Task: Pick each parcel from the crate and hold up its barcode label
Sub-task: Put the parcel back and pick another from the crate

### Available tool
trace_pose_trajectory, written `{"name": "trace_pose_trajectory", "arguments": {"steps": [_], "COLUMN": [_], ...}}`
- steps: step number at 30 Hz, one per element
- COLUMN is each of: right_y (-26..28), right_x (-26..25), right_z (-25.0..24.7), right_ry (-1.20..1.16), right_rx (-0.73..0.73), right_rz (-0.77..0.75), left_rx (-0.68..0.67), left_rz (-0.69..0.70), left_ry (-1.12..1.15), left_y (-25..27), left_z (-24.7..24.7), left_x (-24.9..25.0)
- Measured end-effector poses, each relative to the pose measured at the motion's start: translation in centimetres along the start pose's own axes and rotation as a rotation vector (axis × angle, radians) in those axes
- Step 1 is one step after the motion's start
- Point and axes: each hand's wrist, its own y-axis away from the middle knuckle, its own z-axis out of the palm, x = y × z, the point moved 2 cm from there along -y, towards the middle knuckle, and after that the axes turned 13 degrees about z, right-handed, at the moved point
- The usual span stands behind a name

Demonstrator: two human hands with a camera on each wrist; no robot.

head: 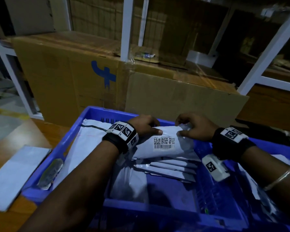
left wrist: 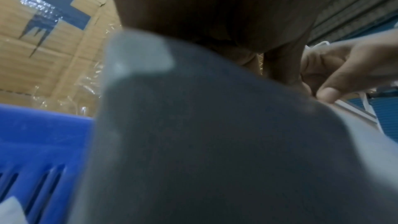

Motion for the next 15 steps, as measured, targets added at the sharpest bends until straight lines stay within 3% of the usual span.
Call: {"name": "trace_pose_trajectory", "arguments": {"steps": [3,9,15], "right_y": [-0.5,-1.8,-2.5], "right_x": [-1.4,-2.1,-1.0], "right_z": [0.6,2.8,4.0], "right_ry": [0.124,0.109,-0.043], "right_rx": [-0.078,-0.241,-0.218], "right_rz": [-0.031,-0.038,-0.041], "left_rx": [-0.003,-0.007,0.051], "left_rz": [-0.001,0.003,-0.082], "left_ry": [-0.021,-0.117,-0.19], "left_y": [0.0,0.5,0.7], "left_z": [-0.1,-0.8,-1.4], "left_x": [0.0,0.1,-0.6]}}
